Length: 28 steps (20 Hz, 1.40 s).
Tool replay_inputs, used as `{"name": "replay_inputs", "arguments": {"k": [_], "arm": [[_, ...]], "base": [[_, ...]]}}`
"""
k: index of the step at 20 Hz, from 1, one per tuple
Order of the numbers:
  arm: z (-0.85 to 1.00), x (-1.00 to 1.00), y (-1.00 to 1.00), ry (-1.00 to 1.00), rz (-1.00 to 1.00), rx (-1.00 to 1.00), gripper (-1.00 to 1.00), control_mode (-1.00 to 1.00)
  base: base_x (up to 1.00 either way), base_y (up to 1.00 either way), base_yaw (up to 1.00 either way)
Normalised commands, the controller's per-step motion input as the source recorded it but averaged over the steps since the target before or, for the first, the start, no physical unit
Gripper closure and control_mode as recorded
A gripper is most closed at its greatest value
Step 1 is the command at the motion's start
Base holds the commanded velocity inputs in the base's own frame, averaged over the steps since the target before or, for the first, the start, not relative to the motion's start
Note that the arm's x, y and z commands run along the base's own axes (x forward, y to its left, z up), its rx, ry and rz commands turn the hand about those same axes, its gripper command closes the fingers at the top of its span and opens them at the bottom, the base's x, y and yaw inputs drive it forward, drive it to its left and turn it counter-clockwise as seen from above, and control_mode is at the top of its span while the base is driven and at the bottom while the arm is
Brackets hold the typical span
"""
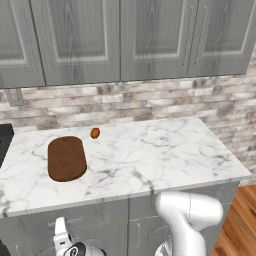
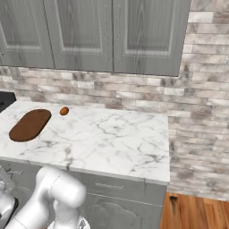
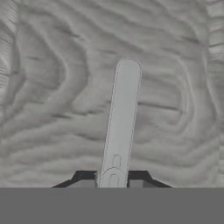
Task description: Open the drawer on the left and place the cutting tools on the cutting board.
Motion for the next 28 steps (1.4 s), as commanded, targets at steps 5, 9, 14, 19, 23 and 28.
{"name": "replay_inputs", "arguments": {"k": [5,9,14,19,23,28], "arm": [[0.00,-0.66,0.00,0.00,0.01,0.00,1.00,-1.00],[-0.01,-0.87,0.00,0.00,0.01,0.05,1.00,-1.00],[-0.05,-0.91,0.00,0.00,0.00,0.10,1.00,-1.00],[0.00,-0.87,0.00,0.00,0.00,0.11,1.00,-1.00],[0.00,-0.86,0.00,0.00,0.00,0.11,1.00,-1.00],[0.00,-0.87,0.00,0.00,0.00,0.12,1.00,-1.00]], "base": [[0.00,0.00,0.00],[0.00,0.00,0.00],[0.00,0.00,0.00],[0.00,0.00,0.00],[0.00,0.00,0.00],[0.00,0.00,0.00]]}}
